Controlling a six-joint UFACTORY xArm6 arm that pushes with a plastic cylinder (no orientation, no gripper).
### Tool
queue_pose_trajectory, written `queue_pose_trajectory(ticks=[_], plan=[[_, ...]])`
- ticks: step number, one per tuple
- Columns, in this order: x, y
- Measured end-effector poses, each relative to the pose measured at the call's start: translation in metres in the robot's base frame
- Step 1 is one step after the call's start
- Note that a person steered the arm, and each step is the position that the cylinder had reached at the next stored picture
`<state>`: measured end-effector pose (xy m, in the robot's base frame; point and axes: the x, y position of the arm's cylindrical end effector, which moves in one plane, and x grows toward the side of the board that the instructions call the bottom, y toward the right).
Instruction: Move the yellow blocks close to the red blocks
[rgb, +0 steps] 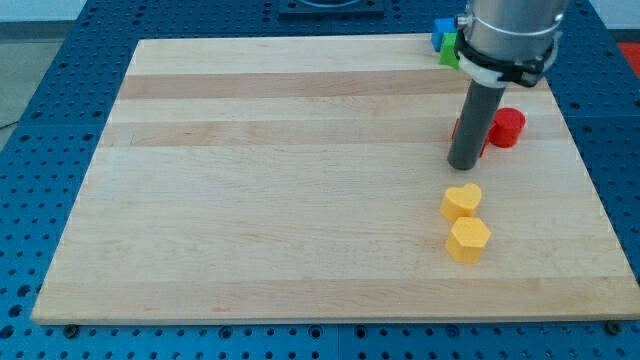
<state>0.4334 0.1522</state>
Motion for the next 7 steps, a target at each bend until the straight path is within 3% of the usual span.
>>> queue_pose_trajectory(ticks=[2,3,5,6,7], plan=[[-0.023,0.010],[0.021,-0.007],[0.086,-0.163],[0.132,-0.150],[0.148,-0.095]])
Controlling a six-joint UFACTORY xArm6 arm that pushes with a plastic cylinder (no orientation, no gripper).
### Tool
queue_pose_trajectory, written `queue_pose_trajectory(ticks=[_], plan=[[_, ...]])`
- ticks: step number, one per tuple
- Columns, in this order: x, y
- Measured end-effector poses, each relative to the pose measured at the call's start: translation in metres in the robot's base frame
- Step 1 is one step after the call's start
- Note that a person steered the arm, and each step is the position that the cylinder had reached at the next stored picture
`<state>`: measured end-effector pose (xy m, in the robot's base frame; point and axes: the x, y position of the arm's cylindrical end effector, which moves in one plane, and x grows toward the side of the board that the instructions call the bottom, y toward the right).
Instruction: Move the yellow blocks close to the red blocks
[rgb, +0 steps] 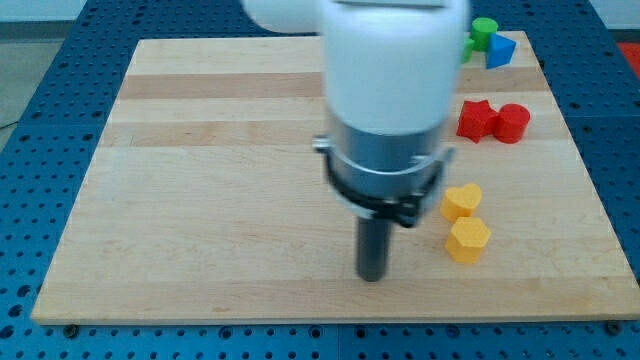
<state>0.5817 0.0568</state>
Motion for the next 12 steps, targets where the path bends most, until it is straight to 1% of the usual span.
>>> queue_pose_trajectory(ticks=[1,2,3,4,5,6,7,8,9,10,11,12], plan=[[-0.010,0.071],[-0.048,0.120],[-0.072,0.145],[-0.054,0.154],[-0.061,0.160],[-0.096,0.172],[-0.109,0.176],[-0.090,0.172],[-0.087,0.137],[-0.109,0.128],[-0.133,0.145],[-0.122,0.152]])
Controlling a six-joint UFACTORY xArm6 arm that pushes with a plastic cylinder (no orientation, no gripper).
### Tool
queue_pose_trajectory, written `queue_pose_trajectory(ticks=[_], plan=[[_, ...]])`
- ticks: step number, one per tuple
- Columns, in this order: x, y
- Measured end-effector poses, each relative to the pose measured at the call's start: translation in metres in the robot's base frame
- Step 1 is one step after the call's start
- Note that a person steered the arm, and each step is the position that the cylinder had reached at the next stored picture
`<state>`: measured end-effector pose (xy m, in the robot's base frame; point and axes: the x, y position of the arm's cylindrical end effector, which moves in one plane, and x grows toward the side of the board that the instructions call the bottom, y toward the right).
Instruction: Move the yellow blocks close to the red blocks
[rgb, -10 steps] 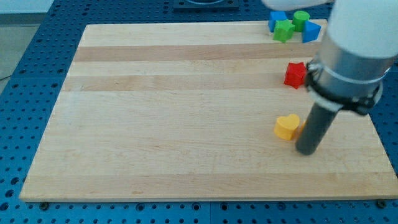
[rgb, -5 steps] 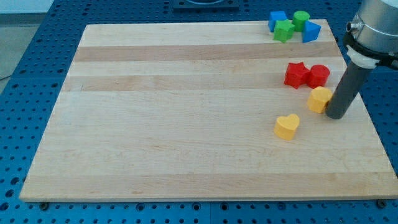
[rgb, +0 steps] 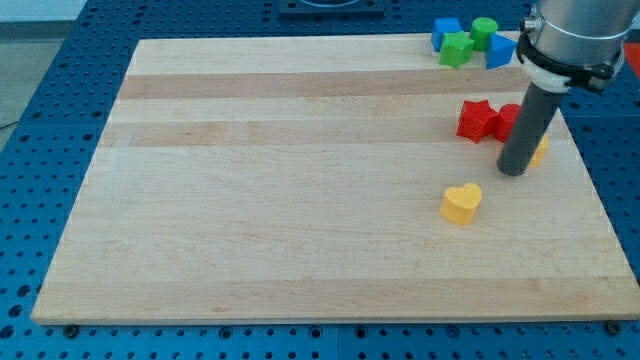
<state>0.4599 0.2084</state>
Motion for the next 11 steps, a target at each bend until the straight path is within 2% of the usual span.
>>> queue_pose_trajectory(ticks=[2,3,4,5,6,7,8,10,11], plan=[[0.116,-0.011],[0.134,-0.080],[0.091,-0.100],[0.031,-0.067],[0.011,-0.049],[0.032,-0.049],[0.029,-0.047],[-0.005,-0.047],[-0.004,-0.047]])
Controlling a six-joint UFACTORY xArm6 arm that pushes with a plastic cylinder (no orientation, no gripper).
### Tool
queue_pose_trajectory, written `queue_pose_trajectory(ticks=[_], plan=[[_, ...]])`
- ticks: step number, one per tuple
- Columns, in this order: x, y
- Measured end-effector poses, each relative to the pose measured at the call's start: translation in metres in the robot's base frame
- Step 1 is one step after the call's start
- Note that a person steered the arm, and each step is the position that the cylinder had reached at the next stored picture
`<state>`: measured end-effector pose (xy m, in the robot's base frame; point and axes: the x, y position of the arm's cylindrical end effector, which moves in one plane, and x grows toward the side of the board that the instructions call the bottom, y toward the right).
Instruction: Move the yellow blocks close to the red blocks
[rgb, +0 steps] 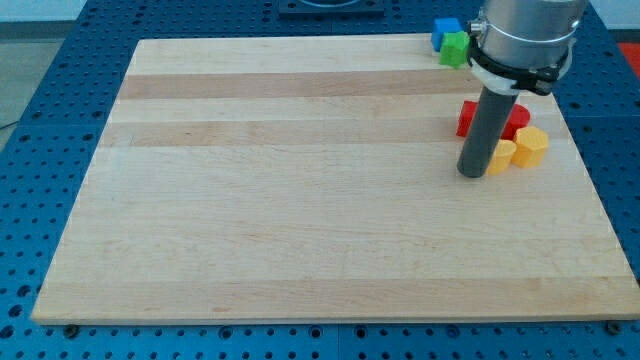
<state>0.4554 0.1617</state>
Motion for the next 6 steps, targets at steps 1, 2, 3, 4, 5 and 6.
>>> queue_pose_trajectory(ticks=[1,2,3,4,5,6], plan=[[0.022,0.001],[0.019,0.002],[0.001,0.002],[-0.015,0.002],[-0.013,0.002],[0.008,0.011]])
